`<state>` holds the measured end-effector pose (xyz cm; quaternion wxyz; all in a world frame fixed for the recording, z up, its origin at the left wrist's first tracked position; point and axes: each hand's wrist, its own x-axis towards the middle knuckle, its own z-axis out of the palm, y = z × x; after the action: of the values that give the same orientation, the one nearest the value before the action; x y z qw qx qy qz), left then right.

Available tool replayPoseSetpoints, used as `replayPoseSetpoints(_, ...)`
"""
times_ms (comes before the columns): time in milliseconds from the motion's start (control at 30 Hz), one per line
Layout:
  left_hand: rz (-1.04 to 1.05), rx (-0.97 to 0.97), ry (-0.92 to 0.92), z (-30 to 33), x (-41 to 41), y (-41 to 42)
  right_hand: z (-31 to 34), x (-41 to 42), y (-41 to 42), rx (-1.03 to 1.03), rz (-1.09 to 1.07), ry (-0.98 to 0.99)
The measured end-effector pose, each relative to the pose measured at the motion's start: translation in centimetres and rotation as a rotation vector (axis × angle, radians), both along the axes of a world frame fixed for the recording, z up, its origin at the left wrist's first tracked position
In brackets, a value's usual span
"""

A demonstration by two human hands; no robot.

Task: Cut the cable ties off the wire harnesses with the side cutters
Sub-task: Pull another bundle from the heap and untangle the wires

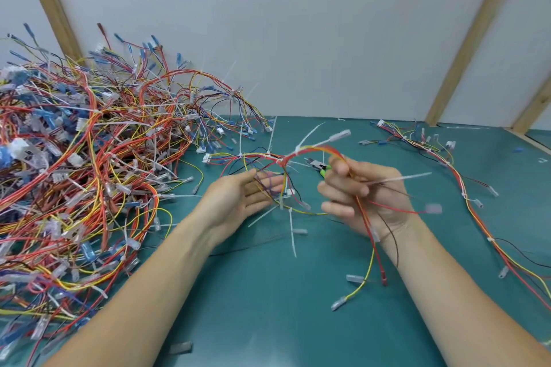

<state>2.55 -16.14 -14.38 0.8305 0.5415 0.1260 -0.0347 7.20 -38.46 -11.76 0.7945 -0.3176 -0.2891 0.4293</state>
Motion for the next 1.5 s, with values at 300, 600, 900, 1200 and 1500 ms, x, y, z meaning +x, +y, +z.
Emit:
replayPoseSetpoints(300,0.193,0.033,-0.338,1.8,-0.5,1.0,-2.2,2.6,0.7,-0.704,-1.278,-0.14)
replayPoseSetpoints(600,0.114,-0.243,-0.378,2.0,-0.7,0.7,-3.7,3.2,0.3,-1.024,-1.351,-0.441)
replayPoseSetpoints(900,0.292,0.266,-0.259,0.1,-0.7,0.1,-2.2,1.9,0.6,-1.024,-1.445,-0.741)
replayPoseSetpoints(1200,0.25,0.558,-0.391,0.1,-0.9,-1.7,-1.9,-2.6,4.4,-0.958,-0.993,-1.269)
replayPoseSetpoints(1500,0.43,1.195,-0.267,0.4,-1.7,-0.6,-3.2,-1.5,4.1,-1.084,-0.709,-1.164)
